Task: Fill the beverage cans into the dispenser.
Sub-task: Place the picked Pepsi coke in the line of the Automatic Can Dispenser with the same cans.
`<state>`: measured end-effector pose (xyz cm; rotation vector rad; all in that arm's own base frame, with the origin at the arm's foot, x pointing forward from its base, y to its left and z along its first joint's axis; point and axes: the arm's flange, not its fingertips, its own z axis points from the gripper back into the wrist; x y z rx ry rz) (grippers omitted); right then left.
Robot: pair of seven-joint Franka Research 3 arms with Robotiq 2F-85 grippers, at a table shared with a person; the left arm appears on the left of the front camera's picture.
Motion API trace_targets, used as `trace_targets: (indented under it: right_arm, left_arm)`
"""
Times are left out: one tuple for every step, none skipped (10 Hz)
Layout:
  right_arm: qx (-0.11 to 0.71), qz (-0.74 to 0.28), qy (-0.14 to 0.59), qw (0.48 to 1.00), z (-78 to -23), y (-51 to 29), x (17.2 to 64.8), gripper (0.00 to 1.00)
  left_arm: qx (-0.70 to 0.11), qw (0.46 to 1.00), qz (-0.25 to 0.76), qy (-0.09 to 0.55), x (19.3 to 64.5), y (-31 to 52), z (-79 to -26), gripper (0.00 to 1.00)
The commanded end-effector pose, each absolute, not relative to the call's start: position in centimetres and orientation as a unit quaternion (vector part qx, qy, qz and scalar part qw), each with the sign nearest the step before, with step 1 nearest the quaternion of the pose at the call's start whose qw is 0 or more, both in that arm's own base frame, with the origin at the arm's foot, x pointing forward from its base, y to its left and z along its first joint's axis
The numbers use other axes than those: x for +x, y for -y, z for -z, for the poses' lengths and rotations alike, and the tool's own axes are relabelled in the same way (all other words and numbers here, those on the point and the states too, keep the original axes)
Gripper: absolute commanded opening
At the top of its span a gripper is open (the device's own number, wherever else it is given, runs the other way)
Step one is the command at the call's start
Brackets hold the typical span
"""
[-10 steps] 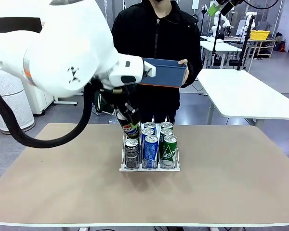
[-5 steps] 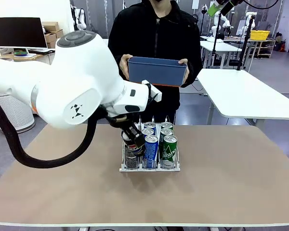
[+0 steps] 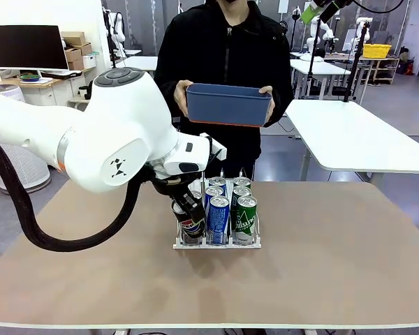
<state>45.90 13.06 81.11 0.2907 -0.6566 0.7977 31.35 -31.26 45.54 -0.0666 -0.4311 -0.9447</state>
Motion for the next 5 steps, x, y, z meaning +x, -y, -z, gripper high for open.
trace_targets:
  right_arm:
    - [0.139,-0.380,0.311,0.860,-80.97,-12.99,45.73,1.00]
    - [0.139,-0.380,0.311,0.860,-80.97,-12.99,45.73,1.00]
    - [0.139,-0.380,0.311,0.860,-80.97,-12.99,45.73,1.00]
    - [0.139,-0.380,0.311,0.860,-80.97,-12.99,45.73,1.00]
    - [0.139,-0.380,0.311,0.860,-80.97,-12.99,45.73,1.00]
  left_arm:
    - [-0.053,0.866,0.449,0.213,32.99,31.60,-45.13,0.58]
    - [-0.060,0.867,0.448,0.209,33.40,31.28,-45.07,0.58]
    - [-0.065,0.866,0.453,0.201,33.59,31.36,-45.14,0.58]
    - [-0.039,0.872,0.443,0.202,32.61,31.28,-44.76,0.58]
    - [-0.039,0.872,0.443,0.202,32.61,31.28,-44.76,0.58]
